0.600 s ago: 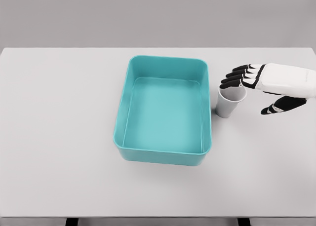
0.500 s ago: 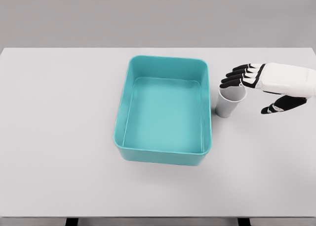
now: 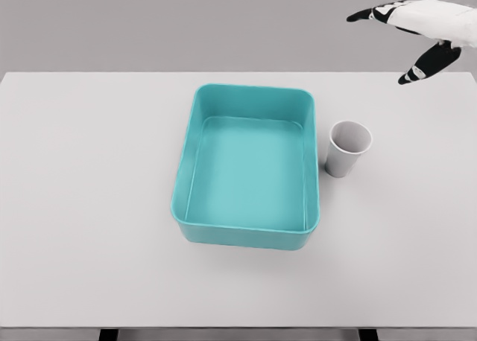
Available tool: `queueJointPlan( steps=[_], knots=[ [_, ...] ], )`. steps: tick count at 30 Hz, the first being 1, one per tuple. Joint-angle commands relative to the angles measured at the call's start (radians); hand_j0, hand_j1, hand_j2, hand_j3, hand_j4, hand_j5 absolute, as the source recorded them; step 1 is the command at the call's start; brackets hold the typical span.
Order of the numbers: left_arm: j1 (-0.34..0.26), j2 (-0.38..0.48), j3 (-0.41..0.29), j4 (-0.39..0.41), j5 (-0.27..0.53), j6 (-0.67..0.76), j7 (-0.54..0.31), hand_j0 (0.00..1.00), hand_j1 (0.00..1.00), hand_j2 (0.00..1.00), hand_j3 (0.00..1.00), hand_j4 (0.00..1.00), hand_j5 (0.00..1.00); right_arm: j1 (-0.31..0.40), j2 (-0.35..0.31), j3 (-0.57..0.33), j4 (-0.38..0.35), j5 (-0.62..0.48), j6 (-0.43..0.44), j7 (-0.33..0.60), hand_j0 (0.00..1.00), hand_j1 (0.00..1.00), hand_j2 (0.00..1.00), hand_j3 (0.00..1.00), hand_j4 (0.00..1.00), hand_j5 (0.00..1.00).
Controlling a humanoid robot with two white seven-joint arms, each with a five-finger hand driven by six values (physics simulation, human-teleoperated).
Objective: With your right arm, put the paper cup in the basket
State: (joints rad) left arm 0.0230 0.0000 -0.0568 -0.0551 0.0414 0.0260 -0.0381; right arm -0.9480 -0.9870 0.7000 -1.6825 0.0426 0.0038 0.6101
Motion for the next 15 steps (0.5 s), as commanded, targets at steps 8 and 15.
queueJointPlan(
  steps=[8, 15],
  knots=[
    [-0.002, 0.0, 0.0, 0.0, 0.0, 0.0, 0.0, 1.0, 1.0, 1.0, 1.0, 1.0, 1.0, -0.304, 0.004, 0.532, 0.038, -0.067, 0.167, 0.001, 1.0, 1.0, 1.0, 1.0, 1.0, 1.0],
    [-0.002, 0.0, 0.0, 0.0, 0.0, 0.0, 0.0, 1.0, 1.0, 1.0, 1.0, 1.0, 1.0, -0.305, 0.008, 0.613, 0.032, -0.092, 0.167, 0.001, 1.0, 1.0, 1.0, 1.0, 1.0, 1.0]
  ],
)
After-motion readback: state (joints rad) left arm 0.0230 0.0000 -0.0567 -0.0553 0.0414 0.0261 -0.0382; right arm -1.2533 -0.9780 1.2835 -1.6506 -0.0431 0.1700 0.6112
